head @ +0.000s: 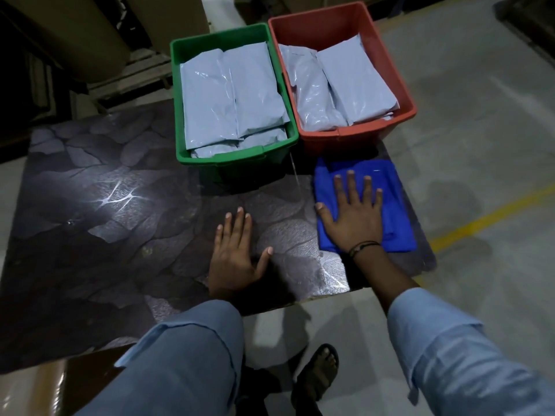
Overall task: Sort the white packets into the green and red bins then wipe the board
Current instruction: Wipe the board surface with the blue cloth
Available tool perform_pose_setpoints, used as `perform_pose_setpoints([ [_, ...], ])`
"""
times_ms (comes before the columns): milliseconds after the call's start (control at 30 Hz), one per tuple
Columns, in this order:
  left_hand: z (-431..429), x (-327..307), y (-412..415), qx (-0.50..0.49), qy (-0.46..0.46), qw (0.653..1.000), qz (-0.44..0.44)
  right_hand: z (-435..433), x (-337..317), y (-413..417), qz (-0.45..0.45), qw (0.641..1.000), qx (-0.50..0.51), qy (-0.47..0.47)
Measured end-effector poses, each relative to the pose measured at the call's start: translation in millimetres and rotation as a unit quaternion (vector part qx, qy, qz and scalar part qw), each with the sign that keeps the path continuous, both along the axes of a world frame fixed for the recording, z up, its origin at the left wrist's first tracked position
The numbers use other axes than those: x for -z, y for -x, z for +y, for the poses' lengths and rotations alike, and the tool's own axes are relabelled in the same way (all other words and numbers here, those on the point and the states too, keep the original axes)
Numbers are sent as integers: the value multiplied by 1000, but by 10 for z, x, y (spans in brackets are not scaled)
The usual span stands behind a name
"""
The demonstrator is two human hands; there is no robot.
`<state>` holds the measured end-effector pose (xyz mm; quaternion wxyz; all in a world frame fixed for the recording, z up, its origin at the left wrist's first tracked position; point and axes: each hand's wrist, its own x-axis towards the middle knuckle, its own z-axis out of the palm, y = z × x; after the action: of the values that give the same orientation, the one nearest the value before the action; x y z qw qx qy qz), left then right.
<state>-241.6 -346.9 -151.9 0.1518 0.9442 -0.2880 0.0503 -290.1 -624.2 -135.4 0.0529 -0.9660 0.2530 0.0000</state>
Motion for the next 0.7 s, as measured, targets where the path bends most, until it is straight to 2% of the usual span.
perform_pose_setpoints([
  [133,6,33,1,2,-5,1000,-12,465,14,-6,-25,981,-191,-5],
  [200,5,41,-5,5,-5,1000,-13,396,41,27,-23,973,-228,2],
  [267,-8,33,-15,7,-10,1000,-4,95,76,58,-33,986,-162,12],
  [367,-1,13,-18,8,-14,1000,1,-380,60,110,-12,1000,17,4],
  [467,12,-3,2,8,-11,1000,18,-342,20,24,14,996,83,-20],
  [533,0,-16,3,5,-14,999,33,-84,-1,-82,8,997,67,-25],
  [700,2,-59,-11,4,-40,996,77,730,-11,-158,8,996,-83,-24],
])
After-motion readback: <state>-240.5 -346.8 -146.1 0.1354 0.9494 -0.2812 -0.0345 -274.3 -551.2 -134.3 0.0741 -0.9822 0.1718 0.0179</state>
